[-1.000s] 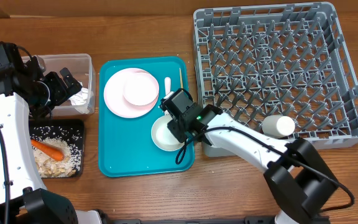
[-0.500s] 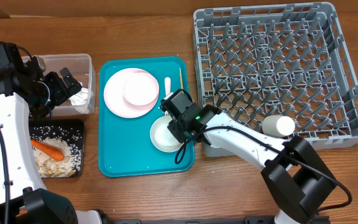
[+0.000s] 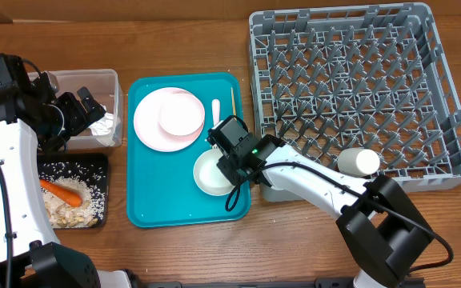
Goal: Sort waste into correct bins and load items into the dishwasher rack
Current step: 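Grasp the pale green bowl rim with the right gripper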
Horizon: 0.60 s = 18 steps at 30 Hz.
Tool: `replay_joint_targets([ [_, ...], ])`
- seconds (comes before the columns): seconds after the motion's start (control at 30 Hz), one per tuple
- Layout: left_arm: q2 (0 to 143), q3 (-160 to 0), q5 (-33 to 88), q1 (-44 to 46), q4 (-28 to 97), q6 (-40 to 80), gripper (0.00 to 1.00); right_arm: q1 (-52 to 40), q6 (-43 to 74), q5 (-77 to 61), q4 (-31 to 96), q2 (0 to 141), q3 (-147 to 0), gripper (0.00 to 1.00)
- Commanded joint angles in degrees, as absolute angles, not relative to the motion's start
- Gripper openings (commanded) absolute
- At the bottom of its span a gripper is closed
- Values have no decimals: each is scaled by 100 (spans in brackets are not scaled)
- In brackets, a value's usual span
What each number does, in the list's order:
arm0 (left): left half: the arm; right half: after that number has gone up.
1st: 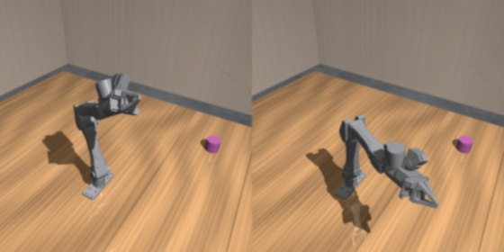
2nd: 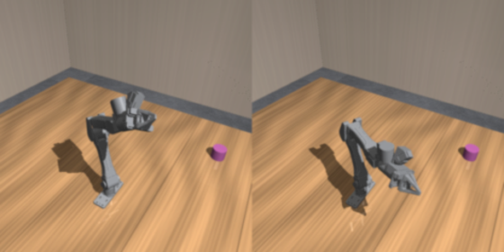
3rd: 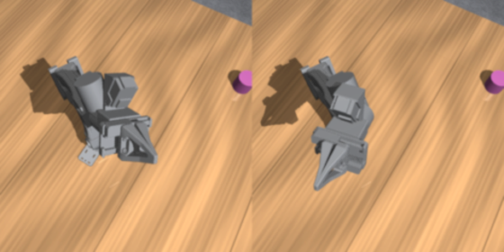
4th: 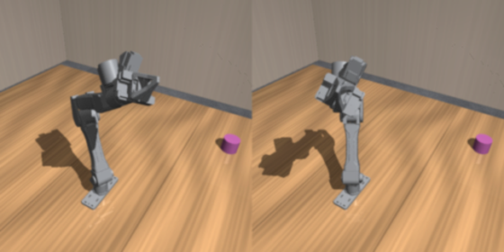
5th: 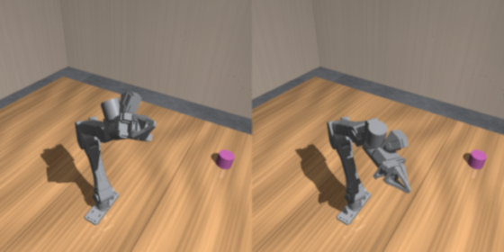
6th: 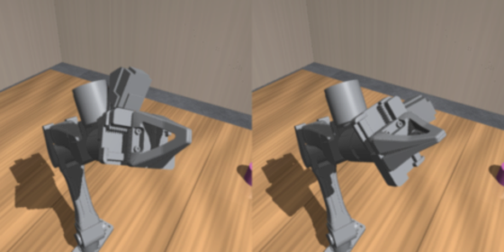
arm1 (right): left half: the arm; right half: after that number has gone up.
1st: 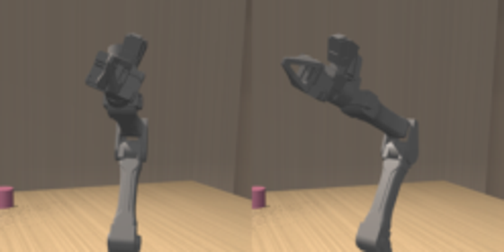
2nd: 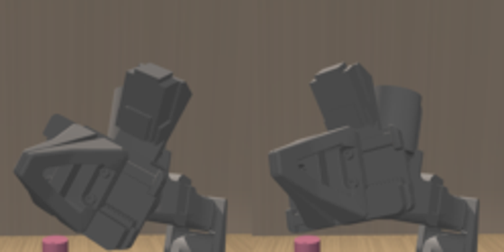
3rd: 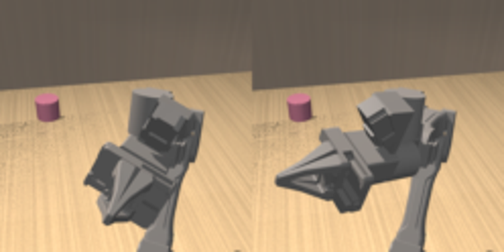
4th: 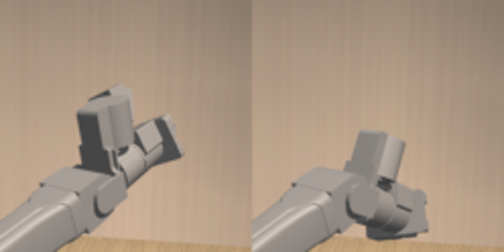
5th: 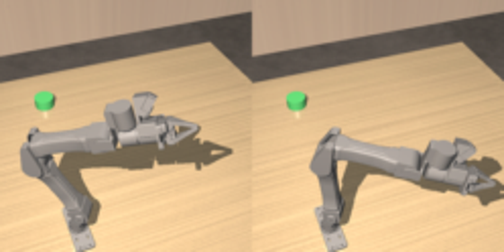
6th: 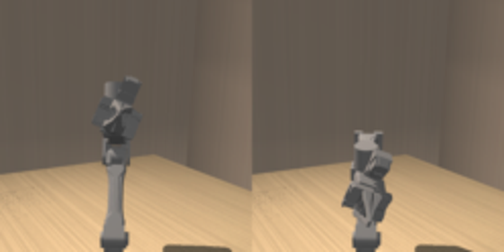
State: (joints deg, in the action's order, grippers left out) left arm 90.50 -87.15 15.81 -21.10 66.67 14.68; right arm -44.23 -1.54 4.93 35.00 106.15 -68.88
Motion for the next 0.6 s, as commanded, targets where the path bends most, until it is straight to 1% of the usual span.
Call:
replay_joint_targets([
  [0.0, 8919, -8814, 1608, -2126, 6683, 1503, 100, -4379, -152, 513, 3529, 10643, -6858, 31],
  [0.47, 8919, -8814, 1608, -2126, 6685, 1503, 100, -4379, 1, 462, 3583, 10654, -6858, 31],
  [0.57, 8919, -8814, 1608, -2126, 6683, 1503, 100, -4375, 1, 460, 3559, 10667, -6858, 29],
])
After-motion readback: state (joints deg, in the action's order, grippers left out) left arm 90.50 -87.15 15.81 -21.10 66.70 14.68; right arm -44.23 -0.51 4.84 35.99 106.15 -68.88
